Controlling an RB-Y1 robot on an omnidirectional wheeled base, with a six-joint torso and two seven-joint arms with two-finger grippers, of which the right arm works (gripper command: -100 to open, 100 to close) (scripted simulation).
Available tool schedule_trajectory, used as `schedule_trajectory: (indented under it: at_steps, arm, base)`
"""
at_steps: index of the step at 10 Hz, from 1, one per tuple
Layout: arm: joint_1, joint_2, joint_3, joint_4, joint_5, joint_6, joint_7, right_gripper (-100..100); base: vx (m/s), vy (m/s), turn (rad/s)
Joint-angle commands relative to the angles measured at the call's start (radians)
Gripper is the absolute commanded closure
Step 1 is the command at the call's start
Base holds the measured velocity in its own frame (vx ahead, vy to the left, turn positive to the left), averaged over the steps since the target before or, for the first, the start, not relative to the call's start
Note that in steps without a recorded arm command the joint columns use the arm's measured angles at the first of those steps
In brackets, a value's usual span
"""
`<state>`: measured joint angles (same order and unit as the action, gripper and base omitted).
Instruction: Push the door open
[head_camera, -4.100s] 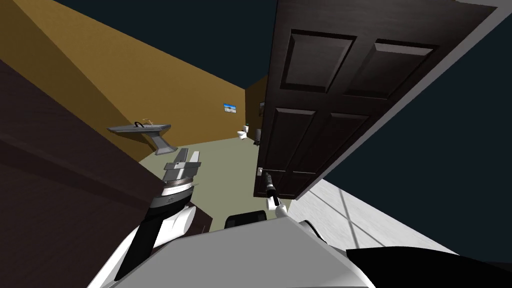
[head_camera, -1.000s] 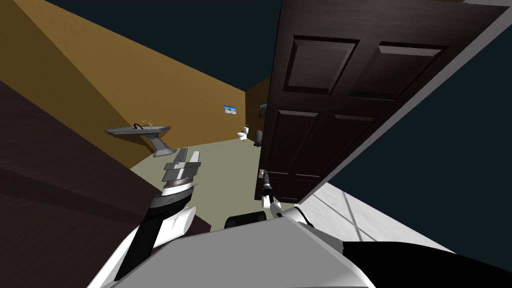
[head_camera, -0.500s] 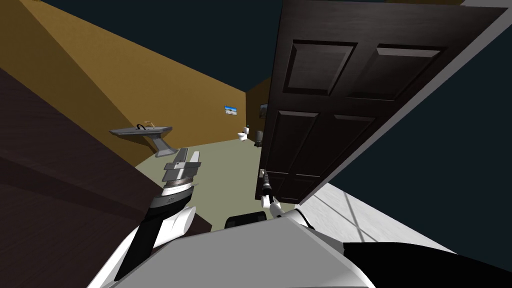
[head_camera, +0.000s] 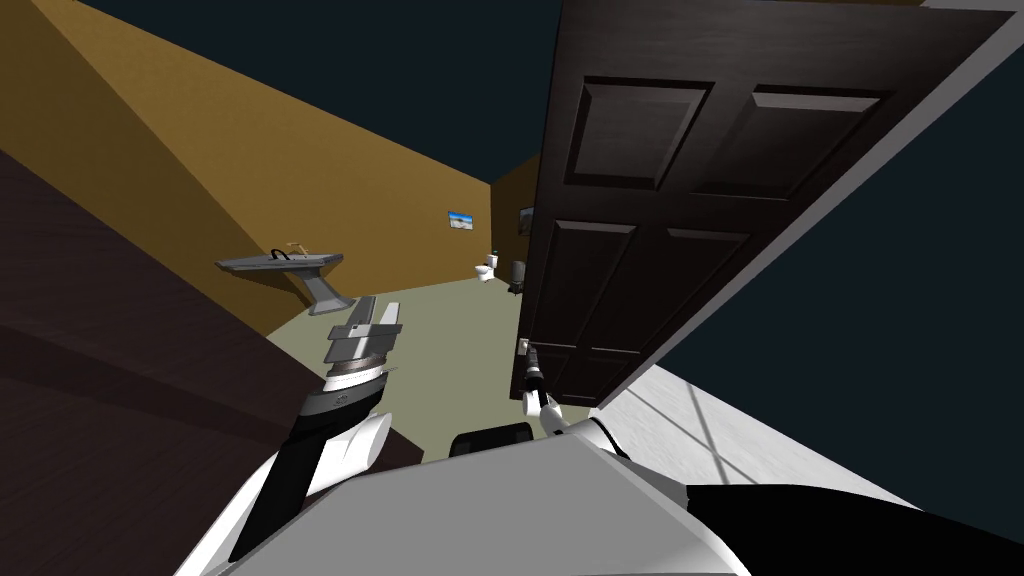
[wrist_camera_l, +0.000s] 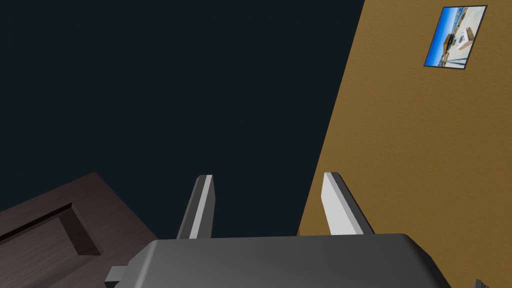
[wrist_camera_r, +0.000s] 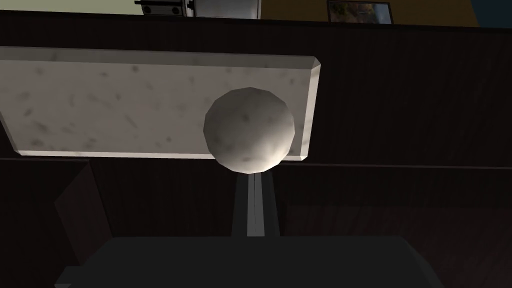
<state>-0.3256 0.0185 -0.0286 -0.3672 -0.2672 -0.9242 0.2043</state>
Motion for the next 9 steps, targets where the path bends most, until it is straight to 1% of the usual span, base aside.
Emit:
schedule_trajectory:
  at_steps: [1, 2, 3, 4, 5, 7, 9]
  arm:
    - [-0.001, 0.002, 0.002, -0.001, 0.001, 0.000, 0.000, 100]
    - [0.004, -0.017, 0.028, -0.008, -0.029, -0.001, 0.012, -100]
    - [0.007, -0.027, 0.053, -0.014, -0.054, -0.001, 0.023, -100]
    - [0.007, -0.027, 0.053, -0.028, -0.054, -0.001, 0.023, -100]
    - [0.012, -0.036, 0.083, -0.022, -0.085, -0.002, 0.035, -100]
    - [0.016, -0.041, 0.117, -0.031, -0.120, -0.002, 0.050, -100]
    - [0.022, -0.043, 0.153, -0.041, -0.157, -0.003, 0.066, -100]
  base:
    - [0.000, 0.000, 0.000]
    - [-0.032, -0.014, -0.064]
    - [-0.064, -0.034, -0.080]
    - [-0.054, -0.034, -0.025]
    - [-0.057, -0.035, -0.049]
    - [-0.061, -0.033, -0.064]
    - [-0.056, -0.016, -0.052]
